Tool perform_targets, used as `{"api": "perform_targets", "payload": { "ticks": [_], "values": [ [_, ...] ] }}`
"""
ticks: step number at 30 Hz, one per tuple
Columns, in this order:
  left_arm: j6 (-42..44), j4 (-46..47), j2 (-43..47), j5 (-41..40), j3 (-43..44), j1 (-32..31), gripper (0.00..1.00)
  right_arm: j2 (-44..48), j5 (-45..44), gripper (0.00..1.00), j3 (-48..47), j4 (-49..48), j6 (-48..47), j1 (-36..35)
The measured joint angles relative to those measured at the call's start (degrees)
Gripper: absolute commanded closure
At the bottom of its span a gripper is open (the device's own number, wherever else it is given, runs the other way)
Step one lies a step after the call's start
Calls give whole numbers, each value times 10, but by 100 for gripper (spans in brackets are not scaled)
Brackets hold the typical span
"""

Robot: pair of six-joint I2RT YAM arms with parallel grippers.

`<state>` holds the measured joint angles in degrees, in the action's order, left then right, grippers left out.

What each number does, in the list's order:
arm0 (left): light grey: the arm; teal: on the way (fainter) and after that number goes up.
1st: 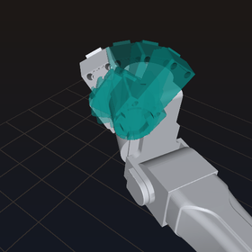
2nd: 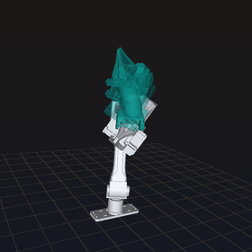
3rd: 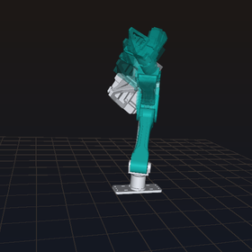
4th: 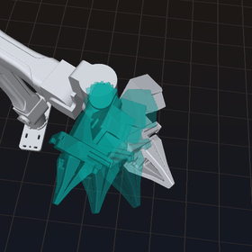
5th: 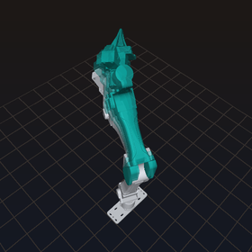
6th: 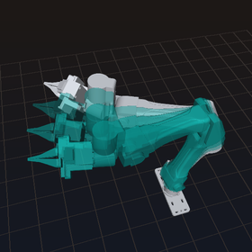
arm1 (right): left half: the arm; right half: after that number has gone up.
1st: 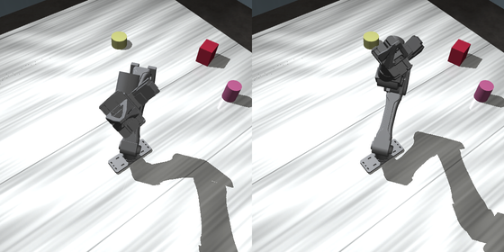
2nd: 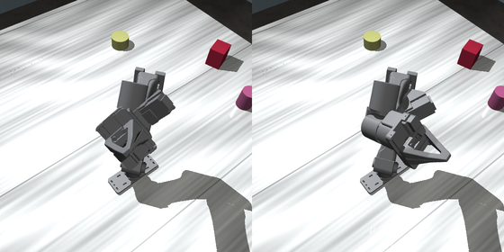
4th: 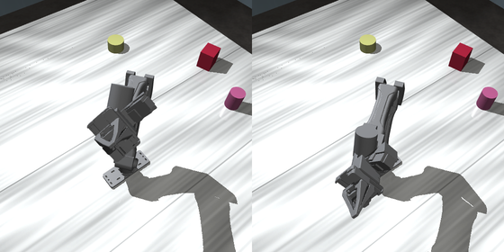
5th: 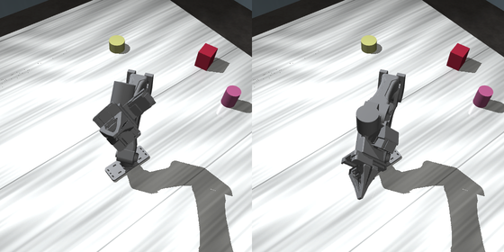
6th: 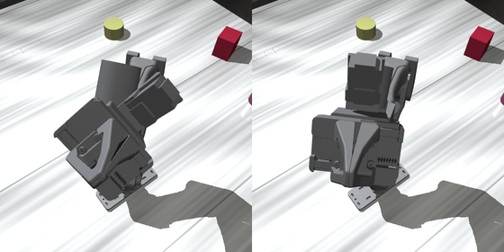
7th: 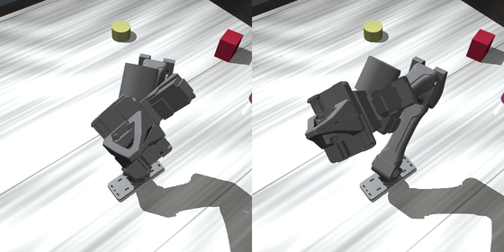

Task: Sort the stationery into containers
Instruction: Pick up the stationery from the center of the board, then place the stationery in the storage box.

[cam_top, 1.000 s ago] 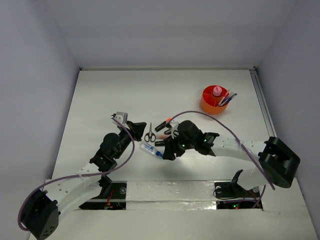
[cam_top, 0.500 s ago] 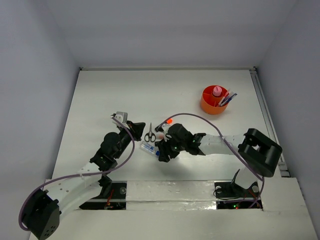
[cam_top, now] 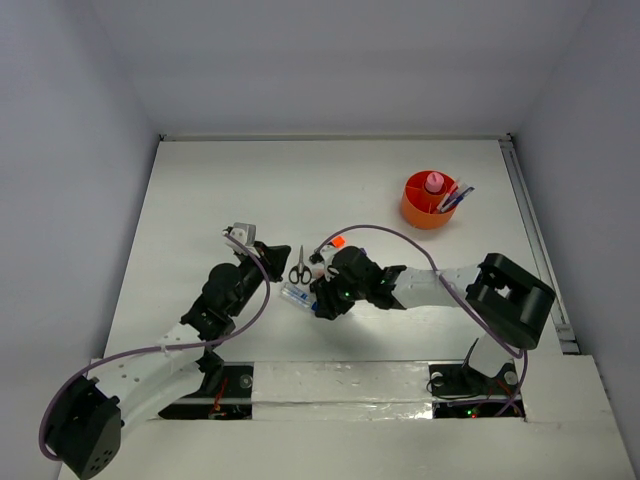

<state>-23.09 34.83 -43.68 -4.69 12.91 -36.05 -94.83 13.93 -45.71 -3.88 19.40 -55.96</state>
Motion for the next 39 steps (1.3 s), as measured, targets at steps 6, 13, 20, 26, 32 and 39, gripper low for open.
{"api": "perform_targets", "payload": {
  "ticks": [6,13,20,26,32,39],
  "values": [
    [0,0,-2,1,0,2,100,0,7,67,0,5,-2,0],
    [-1,0,-1,1,0,2,100,4,16,92,0,11,-4,0],
    [0,0,3,-3,0,2,100,68,20,98,-2,44,-7,0],
    [0,-3,15,-12,0,5,100,123,21,100,-56,108,-19,0],
    [0,-8,39,-25,0,6,100,148,-25,100,-134,189,-28,35],
    [-2,-19,66,-29,0,7,100,158,-49,100,-150,258,-12,157]
  ]
}}
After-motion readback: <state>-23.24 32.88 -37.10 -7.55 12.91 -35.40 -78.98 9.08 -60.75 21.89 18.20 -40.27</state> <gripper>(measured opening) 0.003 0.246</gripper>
